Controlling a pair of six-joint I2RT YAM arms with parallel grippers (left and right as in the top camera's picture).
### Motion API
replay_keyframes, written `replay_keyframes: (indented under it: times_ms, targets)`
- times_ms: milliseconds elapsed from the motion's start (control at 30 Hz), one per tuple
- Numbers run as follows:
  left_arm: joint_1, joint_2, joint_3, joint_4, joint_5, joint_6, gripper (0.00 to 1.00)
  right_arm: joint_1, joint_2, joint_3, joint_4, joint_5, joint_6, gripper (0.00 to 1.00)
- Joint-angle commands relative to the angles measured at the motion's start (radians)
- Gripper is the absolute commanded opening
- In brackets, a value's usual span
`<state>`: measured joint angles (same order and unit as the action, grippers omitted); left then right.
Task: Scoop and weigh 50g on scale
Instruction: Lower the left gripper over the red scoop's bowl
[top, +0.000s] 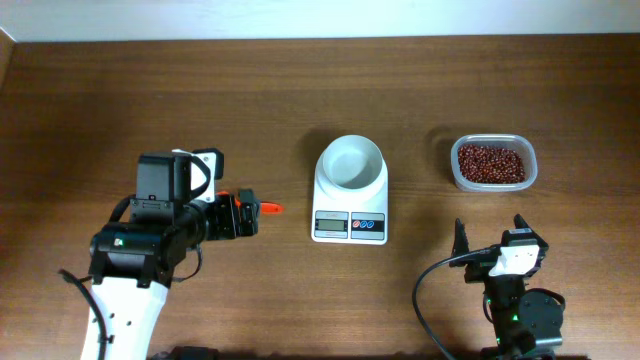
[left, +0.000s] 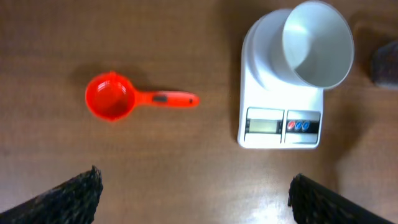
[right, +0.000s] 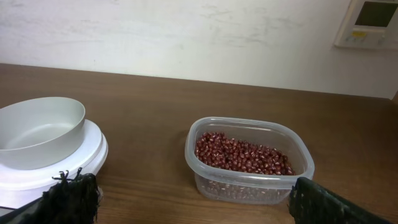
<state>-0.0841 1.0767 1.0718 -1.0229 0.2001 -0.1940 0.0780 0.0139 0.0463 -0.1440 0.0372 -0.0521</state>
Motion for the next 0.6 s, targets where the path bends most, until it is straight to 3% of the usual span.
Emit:
replay_keyframes:
  times_ms: [0, 167, 567]
  targets:
    - [-0.003, 0.018, 0.005, -0.055, -0.165, -0.223, 0.99, -0.007, -0.01, -0.013, 0.003, -0.003, 0.004, 0.99]
    - [-0.003, 0.039, -0.023, -0.039, -0.259, -0.498, 0.99, -0.007, -0.01, -0.013, 0.004, -0.003, 0.004, 0.99]
    - [-0.003, 0.157, -0.049, 0.037, -0.26, -0.513, 0.99, -0.007, -0.01, -0.013, 0.004, -0.003, 0.004, 0.99]
